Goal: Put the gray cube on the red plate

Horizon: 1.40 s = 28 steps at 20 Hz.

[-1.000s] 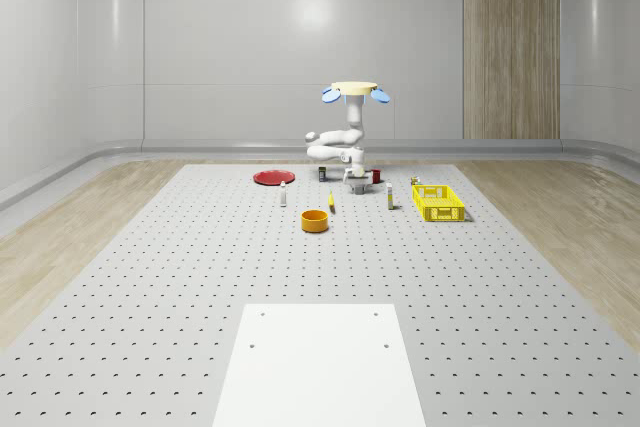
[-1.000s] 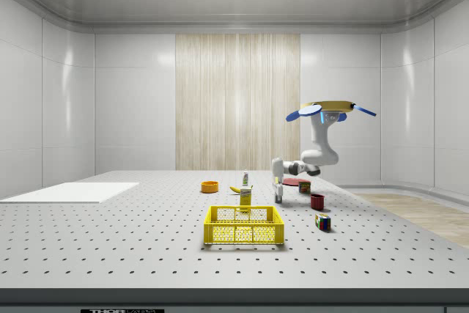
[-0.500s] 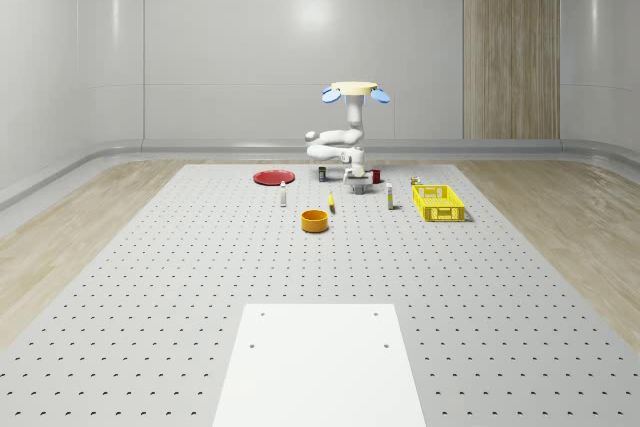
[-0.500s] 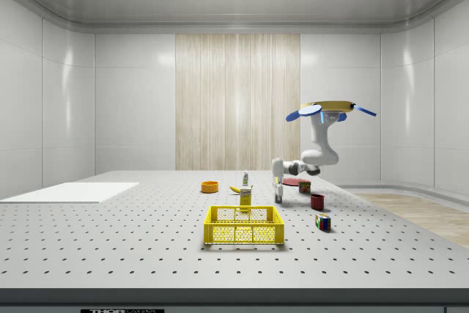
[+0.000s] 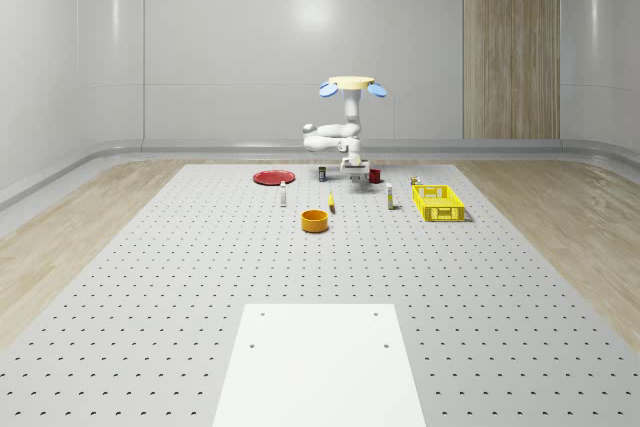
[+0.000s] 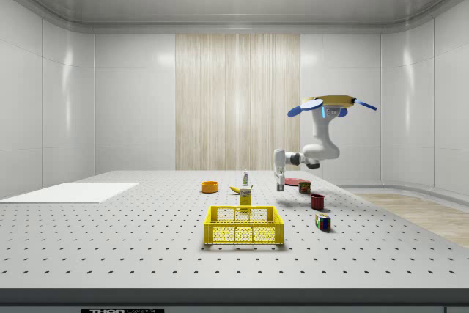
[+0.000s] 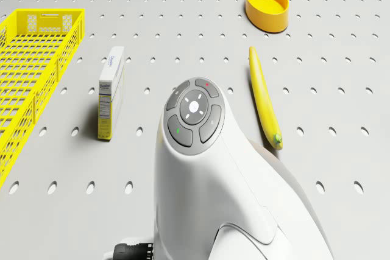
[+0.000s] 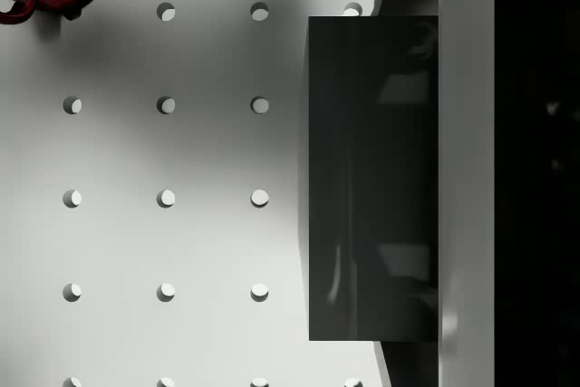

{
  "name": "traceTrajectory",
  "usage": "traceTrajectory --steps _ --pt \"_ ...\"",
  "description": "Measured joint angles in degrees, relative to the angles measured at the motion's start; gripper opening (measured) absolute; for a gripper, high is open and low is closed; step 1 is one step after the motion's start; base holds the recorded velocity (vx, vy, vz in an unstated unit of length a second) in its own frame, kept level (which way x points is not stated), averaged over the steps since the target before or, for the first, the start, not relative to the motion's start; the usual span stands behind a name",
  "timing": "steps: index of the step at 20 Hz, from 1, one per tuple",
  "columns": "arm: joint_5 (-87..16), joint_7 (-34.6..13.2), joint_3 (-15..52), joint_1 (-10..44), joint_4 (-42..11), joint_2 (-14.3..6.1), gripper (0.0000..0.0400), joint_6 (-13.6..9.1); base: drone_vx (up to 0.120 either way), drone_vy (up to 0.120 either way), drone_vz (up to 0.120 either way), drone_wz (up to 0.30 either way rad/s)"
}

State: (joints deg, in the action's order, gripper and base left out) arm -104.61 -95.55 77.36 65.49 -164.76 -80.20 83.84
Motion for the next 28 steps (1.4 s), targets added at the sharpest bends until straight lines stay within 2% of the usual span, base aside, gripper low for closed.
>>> traceTrajectory --steps 11,28 --pt "1.89 -0.45 1.55 0.45 -0.08 -1.53 0.0251 1.07 -0.12 -0.12 0.116 0.0" --pt "2.94 -0.86 2.04 0.92 0.01 -3.79 0.0251 3.15 -0.12 -0.12 0.0 0.0"
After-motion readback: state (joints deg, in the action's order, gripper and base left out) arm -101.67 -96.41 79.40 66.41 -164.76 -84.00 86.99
